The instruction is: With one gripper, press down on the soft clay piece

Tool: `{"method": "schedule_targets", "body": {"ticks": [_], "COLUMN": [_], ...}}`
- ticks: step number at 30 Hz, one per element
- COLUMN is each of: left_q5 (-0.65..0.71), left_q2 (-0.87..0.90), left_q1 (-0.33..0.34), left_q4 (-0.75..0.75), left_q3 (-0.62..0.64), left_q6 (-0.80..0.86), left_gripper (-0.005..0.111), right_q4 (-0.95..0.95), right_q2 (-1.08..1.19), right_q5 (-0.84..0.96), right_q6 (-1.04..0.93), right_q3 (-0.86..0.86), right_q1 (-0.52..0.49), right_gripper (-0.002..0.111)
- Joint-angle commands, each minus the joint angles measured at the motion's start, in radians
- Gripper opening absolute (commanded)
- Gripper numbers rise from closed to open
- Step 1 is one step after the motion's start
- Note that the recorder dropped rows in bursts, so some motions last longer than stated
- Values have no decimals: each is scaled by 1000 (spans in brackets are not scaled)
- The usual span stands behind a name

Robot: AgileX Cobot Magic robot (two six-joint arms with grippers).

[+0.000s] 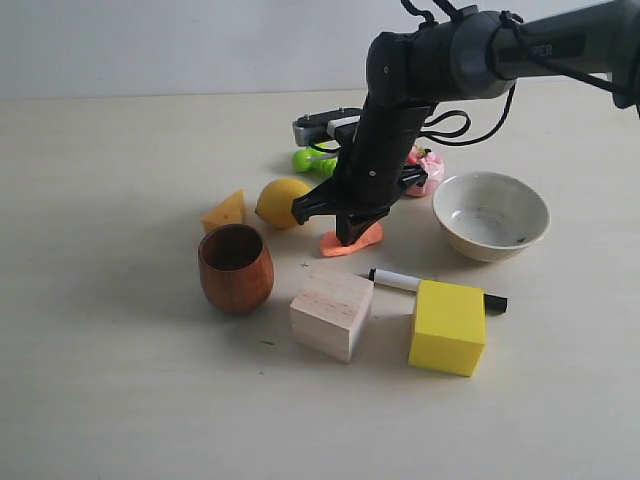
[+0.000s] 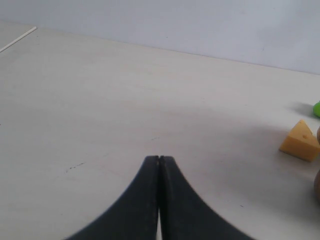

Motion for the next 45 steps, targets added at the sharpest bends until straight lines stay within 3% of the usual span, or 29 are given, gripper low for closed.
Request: {"method": "schedule_targets", "body": {"ticks": [1, 24, 45], "left_q5": [-10, -10, -10], "left_q2": [-5, -5, -5], "left_q1": [-1, -1, -1], "left_q4": [-6, -6, -6], "left_q3": [-3, -3, -3], "left_q6": [-6, -6, -6], "left_gripper": [0, 0, 0], "right_q4": [-35, -58, -53], "right_q2": [59, 76, -68], "right_q5": [9, 28, 18], "right_q6": [1, 1, 6], "right_q3": [24, 24, 24], "right_q1": [1, 1, 1], "right_gripper": [0, 0, 0]}}
